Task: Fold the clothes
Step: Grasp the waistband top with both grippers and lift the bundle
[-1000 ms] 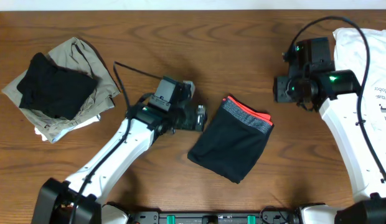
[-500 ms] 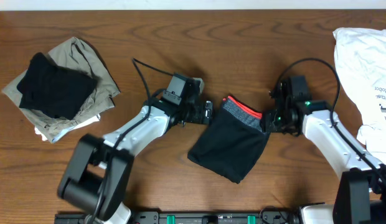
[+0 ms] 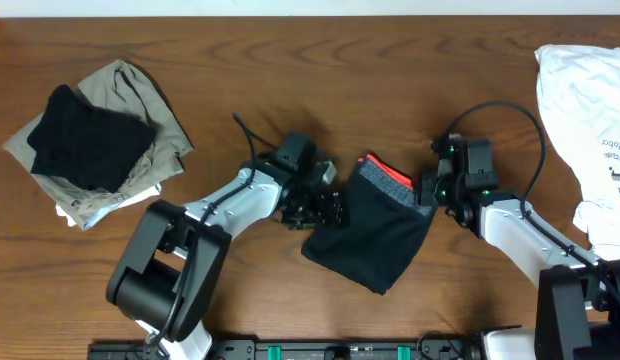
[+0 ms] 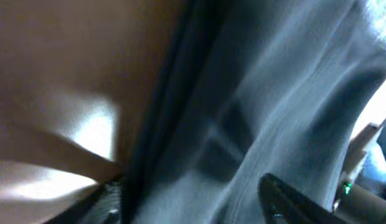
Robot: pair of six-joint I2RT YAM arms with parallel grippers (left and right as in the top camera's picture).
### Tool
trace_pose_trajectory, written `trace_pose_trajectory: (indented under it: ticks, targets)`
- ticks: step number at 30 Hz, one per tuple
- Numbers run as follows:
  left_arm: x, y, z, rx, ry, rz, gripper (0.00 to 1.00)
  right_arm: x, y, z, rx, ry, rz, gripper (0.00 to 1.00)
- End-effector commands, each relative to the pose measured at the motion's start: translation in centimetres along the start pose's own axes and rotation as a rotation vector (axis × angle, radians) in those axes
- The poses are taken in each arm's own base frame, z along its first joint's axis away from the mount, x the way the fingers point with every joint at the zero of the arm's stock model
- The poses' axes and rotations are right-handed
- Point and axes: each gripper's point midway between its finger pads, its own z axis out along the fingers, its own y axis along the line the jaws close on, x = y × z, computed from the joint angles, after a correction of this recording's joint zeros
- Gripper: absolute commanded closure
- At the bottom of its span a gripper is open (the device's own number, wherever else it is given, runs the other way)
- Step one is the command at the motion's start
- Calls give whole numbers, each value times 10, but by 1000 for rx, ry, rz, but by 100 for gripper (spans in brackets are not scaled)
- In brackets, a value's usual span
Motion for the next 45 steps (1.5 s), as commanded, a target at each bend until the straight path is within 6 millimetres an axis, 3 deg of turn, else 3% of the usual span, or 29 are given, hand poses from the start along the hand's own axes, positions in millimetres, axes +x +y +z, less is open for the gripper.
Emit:
trace_pose_trajectory:
  ticks: [1, 5, 10, 14, 18, 20, 23, 26, 28, 33, 37, 39, 45]
  targets:
    - [20, 1, 9, -8, 83, -27, 41, -14, -3, 0, 16, -62, 5, 49]
    - [38, -2, 14, -29, 143, -28, 64, -31, 0, -2, 3, -129, -6, 51]
    - [45, -6, 17, -34, 162, -11, 92, -29, 2, -3, -3, -113, -4, 55]
    - [50, -4, 16, -46, 183, -74, 94, -26, 4, -16, -5, -62, 2, 62]
    - [59, -16, 15, 12, 226, -113, 94, -25, 8, -42, 7, -4, -17, 61]
    - [60, -18, 15, 26, 232, -114, 90, -30, 10, -57, 8, -2, -42, 60]
    - [59, -18, 15, 26, 231, -113, 66, -37, 16, -79, 1, -13, -45, 61]
    - [59, -19, 15, 27, 229, -112, 40, -31, 27, -91, -61, 12, -43, 76]
    - [59, -18, 15, 27, 229, -111, 36, -15, 34, -92, -107, 79, -31, 87]
    - [35, -9, 10, 6, 133, -91, 28, 27, 32, -76, -108, 238, -8, 92]
    - [2, 2, -2, -16, -2, -60, 13, 50, 28, -57, -97, 328, 1, 91]
    - [-13, 2, -7, 4, -53, -49, 1, 58, 25, -47, -89, 365, 8, 91]
    - [-46, -2, -17, 48, -175, 4, 2, 83, 15, -10, -67, 473, 31, 90]
